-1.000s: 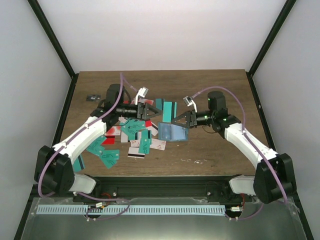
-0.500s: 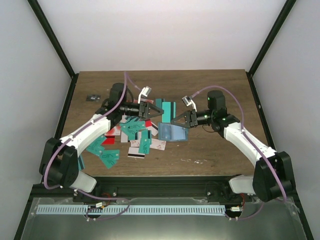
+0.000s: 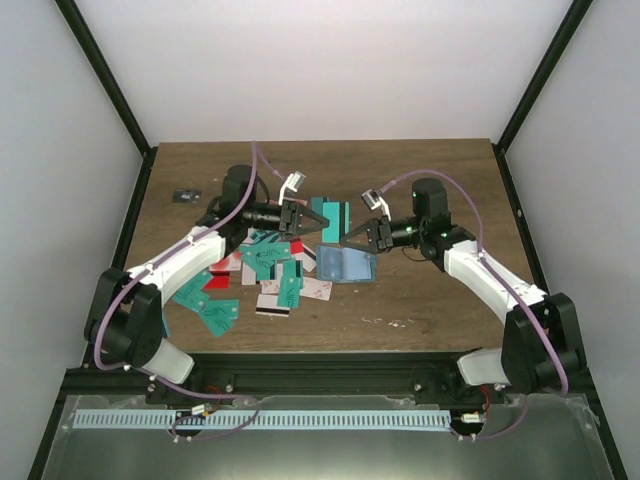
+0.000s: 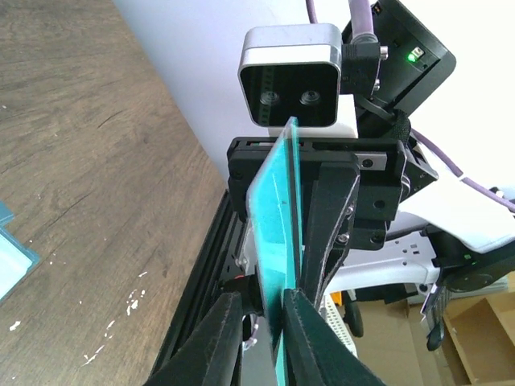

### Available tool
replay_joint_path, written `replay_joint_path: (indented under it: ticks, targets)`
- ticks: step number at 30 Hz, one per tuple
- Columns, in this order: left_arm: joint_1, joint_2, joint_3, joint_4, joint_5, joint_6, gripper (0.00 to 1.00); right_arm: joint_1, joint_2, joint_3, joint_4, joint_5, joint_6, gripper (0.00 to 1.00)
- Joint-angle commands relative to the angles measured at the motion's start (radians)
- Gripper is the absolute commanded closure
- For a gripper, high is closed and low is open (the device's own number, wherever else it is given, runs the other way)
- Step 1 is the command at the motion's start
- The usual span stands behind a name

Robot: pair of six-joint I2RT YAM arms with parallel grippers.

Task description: Put the credit cards into the card holder

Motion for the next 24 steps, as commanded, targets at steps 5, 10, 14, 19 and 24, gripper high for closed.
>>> replay_joint_path:
  ticks: [5, 10, 14, 19, 24]
  targets:
    - [0.003, 0.034, 0.031, 0.051, 0.040, 0.004, 0.96, -0.007, 0.023, 0.046, 0.032, 0.002, 0.009, 0.94]
    - [0.009, 0.055, 0.047, -0.045, 0.010, 0.049, 0.96, -0.011, 0.038, 0.100, -0.160, 0.178, -0.090, 0.58]
    - [0.009, 0.087, 0.071, -0.277, -0.058, 0.233, 0.96, -0.041, 0.037, 0.074, -0.297, 0.432, -0.089, 0.55]
    - [0.005, 0.170, 0.110, -0.529, -0.180, 0.392, 0.96, -0.079, 0.017, -0.032, -0.363, 0.608, -0.038, 0.54]
    - [-0.010, 0.240, 0.112, -0.579, -0.240, 0.404, 0.96, -0.082, 0.034, -0.066, -0.380, 0.684, -0.055, 0.54]
